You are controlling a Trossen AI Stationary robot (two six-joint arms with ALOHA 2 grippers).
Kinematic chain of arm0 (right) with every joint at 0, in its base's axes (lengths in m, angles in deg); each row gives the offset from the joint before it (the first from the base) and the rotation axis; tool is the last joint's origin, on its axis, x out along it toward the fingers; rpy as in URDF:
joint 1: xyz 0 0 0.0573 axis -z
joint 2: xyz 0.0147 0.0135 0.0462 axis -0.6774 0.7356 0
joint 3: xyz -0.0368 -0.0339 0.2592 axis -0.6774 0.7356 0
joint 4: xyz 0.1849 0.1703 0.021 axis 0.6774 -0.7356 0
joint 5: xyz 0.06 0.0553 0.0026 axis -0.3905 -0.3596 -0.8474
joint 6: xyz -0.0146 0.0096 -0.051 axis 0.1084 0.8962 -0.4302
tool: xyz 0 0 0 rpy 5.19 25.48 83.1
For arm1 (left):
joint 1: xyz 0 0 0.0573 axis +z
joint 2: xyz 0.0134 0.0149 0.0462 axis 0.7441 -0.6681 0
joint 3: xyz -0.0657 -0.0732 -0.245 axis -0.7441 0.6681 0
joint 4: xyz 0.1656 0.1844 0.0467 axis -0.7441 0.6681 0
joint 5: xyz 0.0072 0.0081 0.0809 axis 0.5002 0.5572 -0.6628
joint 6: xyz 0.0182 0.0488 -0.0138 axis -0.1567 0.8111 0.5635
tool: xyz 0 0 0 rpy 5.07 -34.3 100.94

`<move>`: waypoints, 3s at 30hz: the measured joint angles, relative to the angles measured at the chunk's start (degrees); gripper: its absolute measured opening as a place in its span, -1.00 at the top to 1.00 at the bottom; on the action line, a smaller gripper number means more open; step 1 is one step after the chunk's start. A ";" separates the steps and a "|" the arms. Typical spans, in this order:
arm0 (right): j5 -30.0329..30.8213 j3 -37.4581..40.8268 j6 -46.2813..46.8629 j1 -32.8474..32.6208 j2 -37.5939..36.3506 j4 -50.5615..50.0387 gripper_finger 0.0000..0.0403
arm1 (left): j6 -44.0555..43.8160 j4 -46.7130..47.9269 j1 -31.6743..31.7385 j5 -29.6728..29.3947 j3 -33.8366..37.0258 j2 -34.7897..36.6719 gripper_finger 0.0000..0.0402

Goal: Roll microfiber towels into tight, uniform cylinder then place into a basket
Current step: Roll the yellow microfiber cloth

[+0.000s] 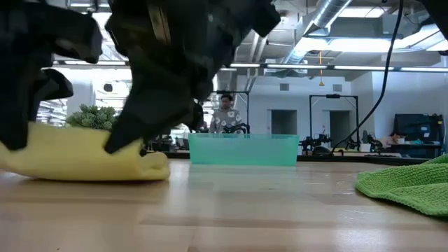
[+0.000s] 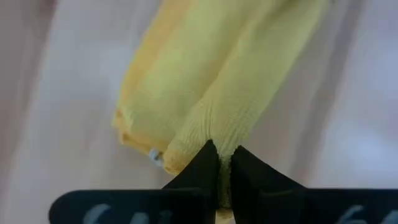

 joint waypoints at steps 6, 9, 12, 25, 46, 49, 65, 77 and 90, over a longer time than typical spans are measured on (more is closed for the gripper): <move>-2.98 -0.78 7.52 -0.32 0.00 0.92 0.85 | -7.14 0.66 6.03 7.55 0.00 2.27 0.95; -2.94 -0.78 9.92 -0.29 0.08 0.52 0.86 | -8.26 0.93 9.43 9.62 -0.06 1.50 0.95; -2.87 -0.80 10.55 -0.28 0.42 0.11 0.89 | -8.86 0.67 12.07 11.60 -0.07 -0.12 0.95; 4.18 -0.78 11.50 -0.54 0.33 -5.11 0.85 | -7.98 -3.48 14.97 14.71 -0.34 -6.88 0.94; 17.76 -0.86 11.23 -1.29 -1.92 -12.27 0.47 | -8.31 -2.92 14.40 13.13 -0.37 -6.92 0.94; 22.53 -0.81 10.15 -2.00 -3.24 -16.23 0.47 | -8.31 -2.92 14.40 13.19 -0.37 -6.92 0.94; 27.49 -0.60 -15.66 -6.78 -4.38 -4.63 0.46 | -8.34 -3.11 14.36 13.59 -0.37 -6.92 0.94; 25.00 2.79 -13.17 -3.70 -1.64 -1.00 0.46 | -8.23 -3.29 14.36 14.42 -0.35 -6.94 0.94; 24.77 2.28 -7.18 -1.46 0.61 -3.06 0.46 | -5.35 -3.31 14.40 16.08 -0.31 -7.00 0.87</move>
